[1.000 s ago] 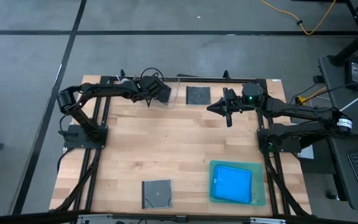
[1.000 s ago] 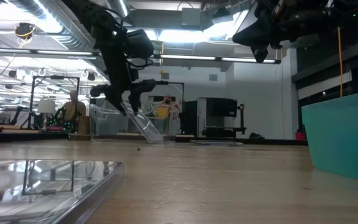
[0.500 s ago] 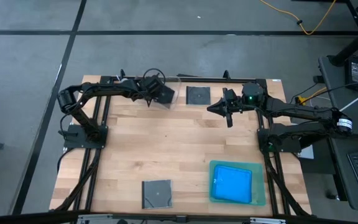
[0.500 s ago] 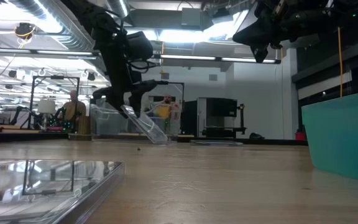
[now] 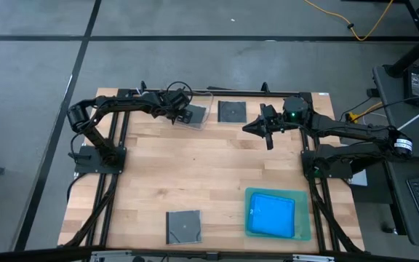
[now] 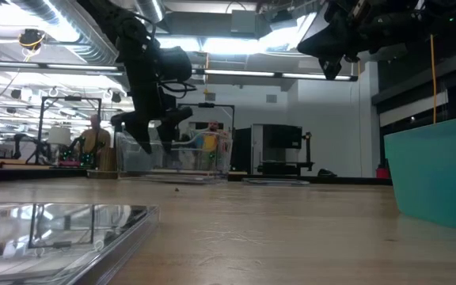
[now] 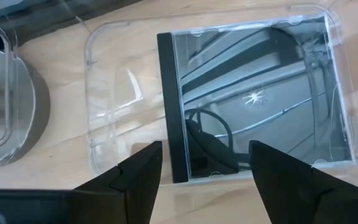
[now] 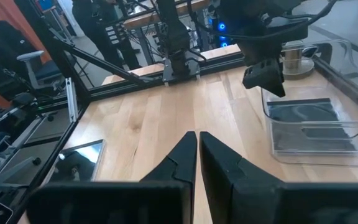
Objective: Pick & place jewel cases by type
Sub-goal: Put the bottom black cd case into the transparent bin
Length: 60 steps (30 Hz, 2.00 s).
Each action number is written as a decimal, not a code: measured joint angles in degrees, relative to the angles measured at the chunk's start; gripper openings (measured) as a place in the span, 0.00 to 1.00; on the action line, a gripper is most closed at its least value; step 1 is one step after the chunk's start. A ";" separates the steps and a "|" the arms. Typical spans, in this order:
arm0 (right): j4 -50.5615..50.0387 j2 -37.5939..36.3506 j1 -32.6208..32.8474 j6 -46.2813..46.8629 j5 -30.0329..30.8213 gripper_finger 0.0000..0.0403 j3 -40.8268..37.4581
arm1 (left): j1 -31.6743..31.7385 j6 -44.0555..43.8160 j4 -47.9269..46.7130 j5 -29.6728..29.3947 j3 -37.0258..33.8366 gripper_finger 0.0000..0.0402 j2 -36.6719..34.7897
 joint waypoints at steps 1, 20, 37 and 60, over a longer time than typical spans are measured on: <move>0.00 0.00 0.00 0.01 -0.03 0.06 -0.01 | 0.02 0.00 0.02 -0.02 0.00 0.57 -0.04; 0.00 0.00 0.00 -0.10 0.40 0.06 0.00 | -0.92 -1.05 8.04 6.12 0.04 0.57 -18.71; -2.62 -0.02 0.02 -5.67 -0.37 0.06 0.00 | -18.01 3.86 11.91 20.18 0.09 0.57 -29.54; -2.56 -0.02 8.30 -4.37 -4.65 0.06 0.00 | -46.16 -9.45 11.45 8.75 0.09 0.54 -19.65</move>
